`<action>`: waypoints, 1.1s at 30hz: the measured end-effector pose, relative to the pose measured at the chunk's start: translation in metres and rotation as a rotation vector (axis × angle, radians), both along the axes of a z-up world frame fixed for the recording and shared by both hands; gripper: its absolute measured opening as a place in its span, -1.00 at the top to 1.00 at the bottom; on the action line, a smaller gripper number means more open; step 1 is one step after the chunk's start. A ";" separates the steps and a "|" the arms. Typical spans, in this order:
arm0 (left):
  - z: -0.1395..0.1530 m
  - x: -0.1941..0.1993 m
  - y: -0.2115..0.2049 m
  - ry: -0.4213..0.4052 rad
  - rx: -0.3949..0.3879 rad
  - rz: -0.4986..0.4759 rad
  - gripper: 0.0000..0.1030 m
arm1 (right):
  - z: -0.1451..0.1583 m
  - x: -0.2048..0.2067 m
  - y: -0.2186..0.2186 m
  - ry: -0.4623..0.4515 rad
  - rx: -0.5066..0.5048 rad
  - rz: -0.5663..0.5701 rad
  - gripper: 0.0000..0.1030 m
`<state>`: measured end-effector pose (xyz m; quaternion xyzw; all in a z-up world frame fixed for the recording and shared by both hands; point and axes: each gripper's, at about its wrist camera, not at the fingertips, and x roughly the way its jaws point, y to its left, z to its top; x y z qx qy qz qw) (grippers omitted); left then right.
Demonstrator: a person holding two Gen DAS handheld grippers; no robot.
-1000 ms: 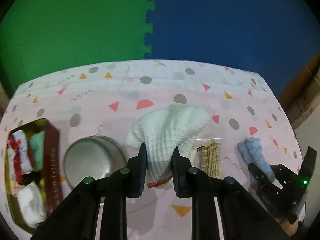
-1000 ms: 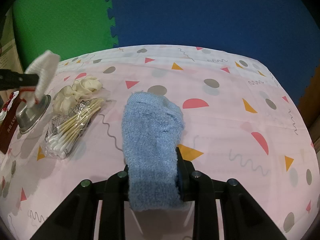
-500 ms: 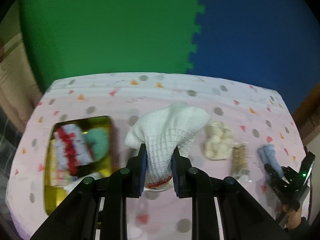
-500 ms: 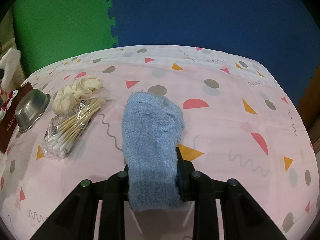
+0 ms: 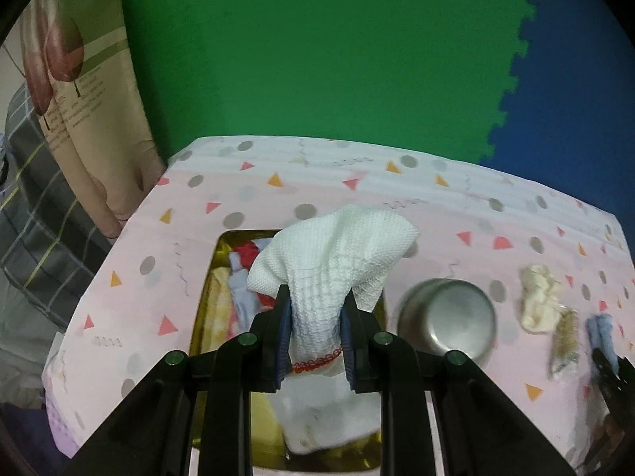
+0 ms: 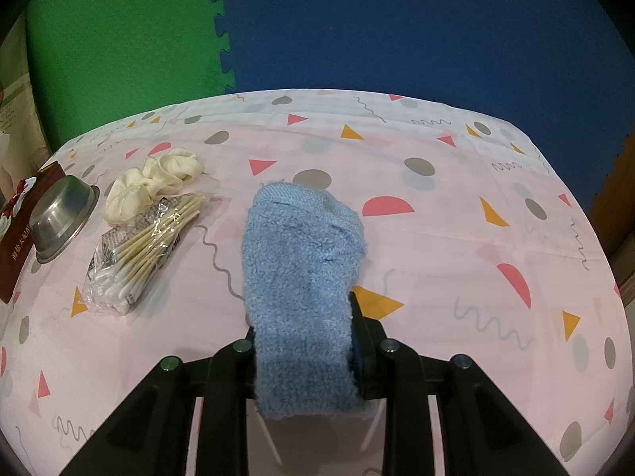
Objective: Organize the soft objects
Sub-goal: 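Carry the white knit sock into the tin tray and open the left gripper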
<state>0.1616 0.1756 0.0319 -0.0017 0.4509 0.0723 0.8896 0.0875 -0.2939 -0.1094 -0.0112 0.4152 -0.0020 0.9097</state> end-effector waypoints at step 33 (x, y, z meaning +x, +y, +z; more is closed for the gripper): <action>-0.053 0.032 0.007 0.078 -0.018 0.044 -0.16 | 0.000 0.000 0.000 0.001 -0.003 -0.001 0.46</action>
